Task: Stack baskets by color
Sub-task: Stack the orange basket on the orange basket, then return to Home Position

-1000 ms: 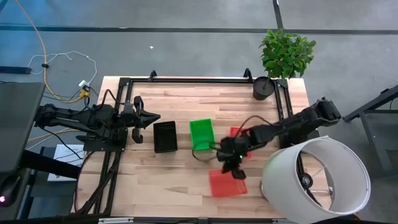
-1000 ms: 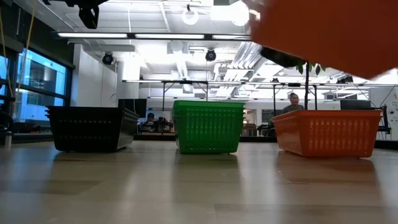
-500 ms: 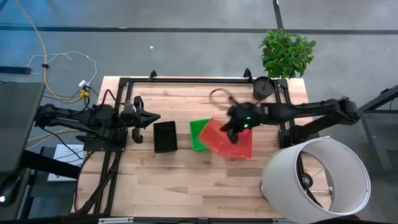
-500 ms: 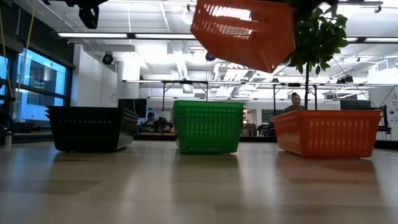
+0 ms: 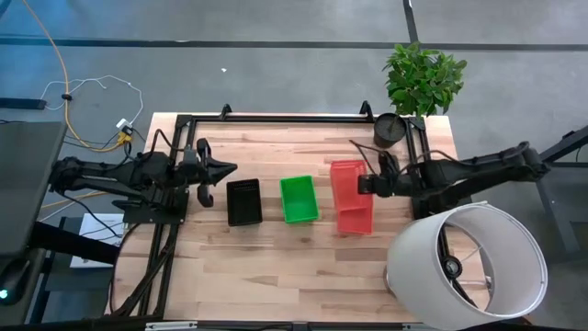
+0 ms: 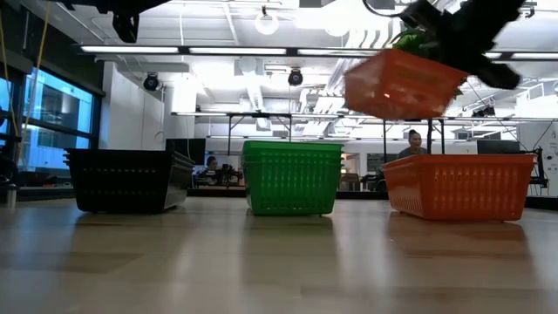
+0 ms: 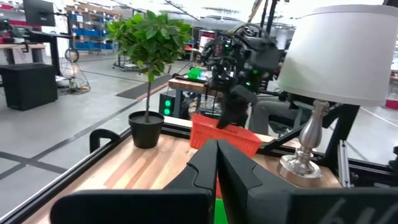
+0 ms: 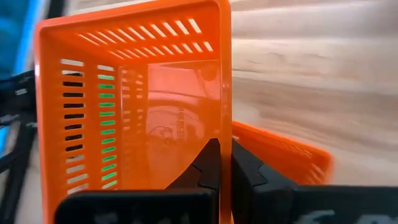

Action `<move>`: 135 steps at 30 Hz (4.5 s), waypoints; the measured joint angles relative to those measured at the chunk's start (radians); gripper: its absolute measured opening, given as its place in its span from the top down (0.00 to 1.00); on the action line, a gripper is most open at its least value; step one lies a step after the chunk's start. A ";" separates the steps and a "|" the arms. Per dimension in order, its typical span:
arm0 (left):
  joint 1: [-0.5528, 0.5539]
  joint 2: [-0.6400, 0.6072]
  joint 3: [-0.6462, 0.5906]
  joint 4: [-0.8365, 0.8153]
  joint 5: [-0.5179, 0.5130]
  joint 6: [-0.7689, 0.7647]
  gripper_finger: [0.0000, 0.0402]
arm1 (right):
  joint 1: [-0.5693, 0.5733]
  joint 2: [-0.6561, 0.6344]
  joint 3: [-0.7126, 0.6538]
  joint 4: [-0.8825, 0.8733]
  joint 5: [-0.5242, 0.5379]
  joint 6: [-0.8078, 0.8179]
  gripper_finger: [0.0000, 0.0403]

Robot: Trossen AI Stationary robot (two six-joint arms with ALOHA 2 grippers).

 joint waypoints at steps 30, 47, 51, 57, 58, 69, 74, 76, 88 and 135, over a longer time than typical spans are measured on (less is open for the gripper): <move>0.033 0.000 0.000 0.001 0.000 0.000 1.00 | 0.304 0.217 0.052 -0.278 0.047 0.556 1.00; 0.033 0.000 0.000 0.000 0.000 0.000 1.00 | 0.299 0.311 0.052 -0.240 0.028 0.573 1.00; 0.033 0.000 0.000 0.000 0.000 0.000 1.00 | 0.298 0.326 0.052 -0.238 0.025 0.586 1.00; 0.033 0.000 0.000 0.000 0.000 0.000 1.00 | 0.298 0.326 0.052 -0.238 0.038 0.586 0.97; 0.033 0.000 0.000 0.000 0.000 0.000 1.00 | 0.298 0.326 0.052 -0.238 0.042 0.585 0.95; 0.033 0.000 0.000 0.000 0.000 0.000 1.00 | 0.298 0.310 0.052 -0.253 0.019 0.532 0.62; 0.033 0.000 0.000 0.000 0.000 0.000 1.00 | 0.291 0.234 0.052 -0.268 0.000 0.449 0.48; 0.033 0.000 0.000 0.000 0.000 0.000 1.00 | 0.285 0.201 0.052 -0.277 0.006 0.404 0.45; 0.033 0.000 0.000 0.000 0.065 -0.082 1.00 | 0.060 0.117 0.052 0.003 -0.103 -0.362 0.43; 0.031 0.003 0.000 0.102 0.104 -0.157 1.00 | -0.316 -0.134 -0.376 1.335 -0.764 -1.070 0.99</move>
